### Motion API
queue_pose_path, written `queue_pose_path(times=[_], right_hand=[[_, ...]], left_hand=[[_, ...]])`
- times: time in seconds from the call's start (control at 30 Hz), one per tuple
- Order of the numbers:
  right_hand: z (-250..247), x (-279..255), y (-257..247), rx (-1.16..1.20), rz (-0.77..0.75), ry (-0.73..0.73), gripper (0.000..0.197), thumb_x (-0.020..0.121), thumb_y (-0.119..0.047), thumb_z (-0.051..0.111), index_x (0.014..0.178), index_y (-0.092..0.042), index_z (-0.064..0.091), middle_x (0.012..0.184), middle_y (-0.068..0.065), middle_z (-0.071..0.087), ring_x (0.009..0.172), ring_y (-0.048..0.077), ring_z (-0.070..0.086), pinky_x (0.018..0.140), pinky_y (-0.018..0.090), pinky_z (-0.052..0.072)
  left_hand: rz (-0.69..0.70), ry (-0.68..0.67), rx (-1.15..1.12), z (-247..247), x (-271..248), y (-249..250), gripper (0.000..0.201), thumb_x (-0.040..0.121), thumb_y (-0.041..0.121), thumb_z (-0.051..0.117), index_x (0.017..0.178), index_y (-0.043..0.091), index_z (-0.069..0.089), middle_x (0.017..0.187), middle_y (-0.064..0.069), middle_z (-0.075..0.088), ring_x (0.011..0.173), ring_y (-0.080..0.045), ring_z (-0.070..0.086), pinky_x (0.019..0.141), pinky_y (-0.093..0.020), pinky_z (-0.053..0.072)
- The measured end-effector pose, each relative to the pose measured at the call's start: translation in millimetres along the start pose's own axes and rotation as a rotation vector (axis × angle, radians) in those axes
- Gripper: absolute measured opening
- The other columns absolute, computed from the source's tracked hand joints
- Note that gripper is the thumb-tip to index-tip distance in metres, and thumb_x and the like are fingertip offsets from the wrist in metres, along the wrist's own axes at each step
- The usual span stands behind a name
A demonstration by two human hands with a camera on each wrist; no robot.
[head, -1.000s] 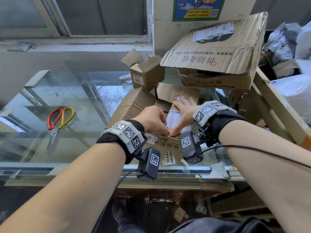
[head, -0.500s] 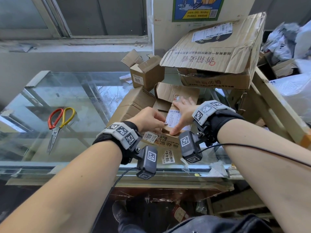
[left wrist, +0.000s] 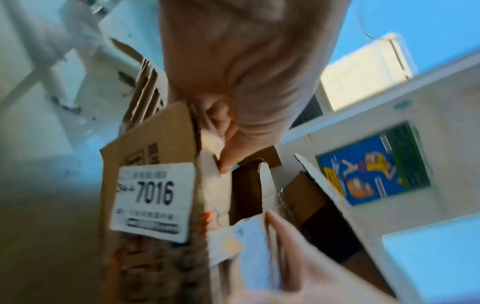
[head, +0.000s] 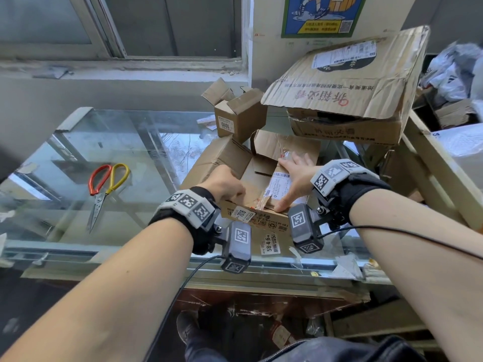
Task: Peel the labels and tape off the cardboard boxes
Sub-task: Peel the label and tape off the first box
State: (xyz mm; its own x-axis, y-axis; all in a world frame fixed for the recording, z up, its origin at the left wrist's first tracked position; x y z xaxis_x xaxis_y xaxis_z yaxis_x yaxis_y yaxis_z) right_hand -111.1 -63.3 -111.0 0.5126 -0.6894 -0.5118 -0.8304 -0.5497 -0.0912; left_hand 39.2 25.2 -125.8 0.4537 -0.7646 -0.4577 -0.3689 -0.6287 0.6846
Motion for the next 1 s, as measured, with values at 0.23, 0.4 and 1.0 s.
queue_pose_path(times=[0.23, 0.4, 1.0], right_hand=[[1, 5, 7, 0.113, -0.032, 0.002, 0.131, 0.055, -0.054, 0.085, 0.152, -0.031, -0.001, 0.16, 0.002, -0.012, 0.145, 0.03, -0.017, 0.116, 0.054, -0.002], [4, 8, 8, 0.126, -0.025, -0.004, 0.133, 0.054, -0.054, 0.085, 0.152, -0.03, -0.002, 0.159, 0.002, -0.015, 0.144, 0.03, -0.02, 0.117, 0.054, -0.004], [7, 11, 7, 0.042, -0.013, 0.008, 0.133, 0.054, -0.06, 0.082, 0.152, -0.029, -0.003, 0.16, 0.003, -0.014, 0.145, 0.03, -0.018, 0.116, 0.054, -0.001]], left_hand=[[-0.022, -0.13, -0.515, 2, -8, 2, 0.046, 0.084, -0.012, 0.06, 0.123, 0.013, 0.061, 0.104, -0.014, 0.065, 0.081, -0.027, 0.066, 0.064, -0.039, 0.059], [0.253, 0.166, 0.097, -11, 1, 22, 0.041, 0.074, 0.015, 0.075, 0.109, 0.03, 0.059, 0.111, 0.002, 0.057, 0.105, -0.018, 0.055, 0.089, -0.038, 0.052], [0.289, 0.0, 0.427, 25, -10, 46, 0.03, 0.068, 0.031, 0.08, 0.093, 0.022, 0.067, 0.086, 0.007, 0.063, 0.086, -0.011, 0.061, 0.071, -0.027, 0.052]])
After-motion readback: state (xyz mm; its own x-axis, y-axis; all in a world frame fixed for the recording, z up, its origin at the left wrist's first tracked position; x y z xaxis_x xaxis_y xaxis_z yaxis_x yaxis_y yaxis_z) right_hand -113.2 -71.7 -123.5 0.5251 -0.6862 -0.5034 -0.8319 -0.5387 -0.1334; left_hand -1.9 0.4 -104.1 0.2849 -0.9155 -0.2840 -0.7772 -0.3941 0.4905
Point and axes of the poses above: each hand's wrist, its own x-axis towards the middle knuckle, its own z-axis out of the palm, y = z × x, the point moved 9 cm from there along x, towards the middle knuckle
